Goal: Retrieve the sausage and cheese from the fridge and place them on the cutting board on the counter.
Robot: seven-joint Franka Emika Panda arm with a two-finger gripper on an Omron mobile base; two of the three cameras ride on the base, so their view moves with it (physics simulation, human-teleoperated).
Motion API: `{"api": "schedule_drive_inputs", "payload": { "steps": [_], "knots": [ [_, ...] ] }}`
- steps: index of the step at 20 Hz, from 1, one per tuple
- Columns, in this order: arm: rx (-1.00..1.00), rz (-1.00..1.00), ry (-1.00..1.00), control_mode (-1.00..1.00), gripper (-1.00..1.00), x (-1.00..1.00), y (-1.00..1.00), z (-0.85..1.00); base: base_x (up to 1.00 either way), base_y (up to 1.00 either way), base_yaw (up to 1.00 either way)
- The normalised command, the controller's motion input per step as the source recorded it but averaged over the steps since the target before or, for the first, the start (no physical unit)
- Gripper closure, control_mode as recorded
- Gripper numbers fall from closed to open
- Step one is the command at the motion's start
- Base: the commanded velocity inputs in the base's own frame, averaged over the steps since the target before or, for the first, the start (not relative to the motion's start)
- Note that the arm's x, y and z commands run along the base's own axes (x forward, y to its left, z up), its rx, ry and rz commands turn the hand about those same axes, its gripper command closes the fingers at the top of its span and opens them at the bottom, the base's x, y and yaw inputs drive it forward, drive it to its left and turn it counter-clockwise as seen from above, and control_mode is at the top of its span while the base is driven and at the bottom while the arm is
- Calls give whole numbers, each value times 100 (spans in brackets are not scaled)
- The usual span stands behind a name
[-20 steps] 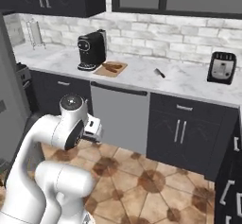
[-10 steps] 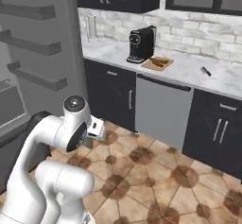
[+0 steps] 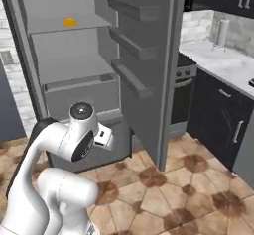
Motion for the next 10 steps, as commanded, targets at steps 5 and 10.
{"api": "schedule_drive_inputs", "payload": {
  "steps": [5,10],
  "knots": [
    [0,0,0,100,-100,0,0,0,-6,4,93],
    [0,0,0,100,-100,0,0,0,31,-1,69]
  ]
}}
